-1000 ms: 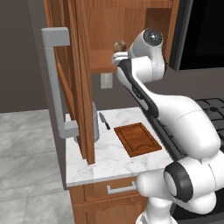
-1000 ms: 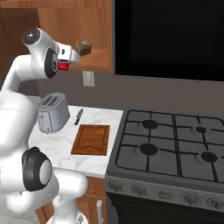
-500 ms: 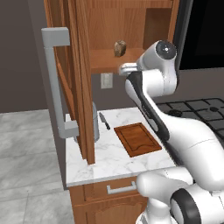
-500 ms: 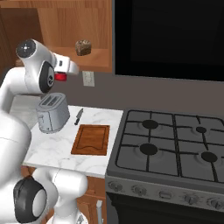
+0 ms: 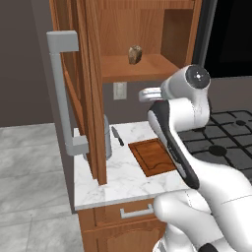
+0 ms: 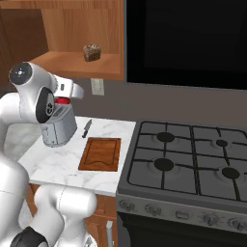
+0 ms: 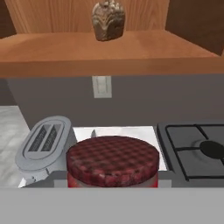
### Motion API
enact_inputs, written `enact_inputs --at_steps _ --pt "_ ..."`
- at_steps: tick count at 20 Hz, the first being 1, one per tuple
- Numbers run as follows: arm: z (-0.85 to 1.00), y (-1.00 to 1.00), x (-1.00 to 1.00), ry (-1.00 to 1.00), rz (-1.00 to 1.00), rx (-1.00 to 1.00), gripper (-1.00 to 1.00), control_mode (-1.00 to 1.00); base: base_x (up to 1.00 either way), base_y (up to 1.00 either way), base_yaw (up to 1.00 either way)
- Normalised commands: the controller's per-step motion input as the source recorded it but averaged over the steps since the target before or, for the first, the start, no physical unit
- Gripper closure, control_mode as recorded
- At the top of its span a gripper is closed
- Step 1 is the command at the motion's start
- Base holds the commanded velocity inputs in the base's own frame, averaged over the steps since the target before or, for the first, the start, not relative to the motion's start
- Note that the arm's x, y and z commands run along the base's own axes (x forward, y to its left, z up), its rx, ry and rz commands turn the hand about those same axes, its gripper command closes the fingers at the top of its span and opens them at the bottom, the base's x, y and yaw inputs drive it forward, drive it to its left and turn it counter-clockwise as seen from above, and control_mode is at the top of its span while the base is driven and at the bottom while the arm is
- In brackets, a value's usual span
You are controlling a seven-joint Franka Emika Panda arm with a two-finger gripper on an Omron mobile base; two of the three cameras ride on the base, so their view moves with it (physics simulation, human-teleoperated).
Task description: Pick the bread, place it on the cutting board, pick the jam, place it on the counter, and close the cabinet.
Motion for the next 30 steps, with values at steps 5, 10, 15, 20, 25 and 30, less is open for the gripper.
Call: enact_inputs --at_steps 5,10,15,20,25,30 --pt "-0.41 0.00 -0.41 -0.03 0.00 0.00 1.00 -1.00 0.00 0.00 0.00" --pt "-0.42 0.00 -0.34 -0.02 0.00 0.00 1.00 -1.00 0.00 0.00 0.00" --pt "-0.42 0.00 -0.29 -0.02 0.00 0.00 1.00 -1.00 0.00 0.00 0.00" --pt "-0.41 0.03 -0.21 -0.01 0.00 0.00 1.00 -1.00 0.00 0.00 0.00" --pt "-0.32 0.14 -0.07 0.00 0.00 0.00 1.00 -1.00 0.00 0.00 0.00" --pt "-0.29 0.21 0.00 0.00 0.00 0.00 1.00 -1.00 0.00 0.00 0.00"
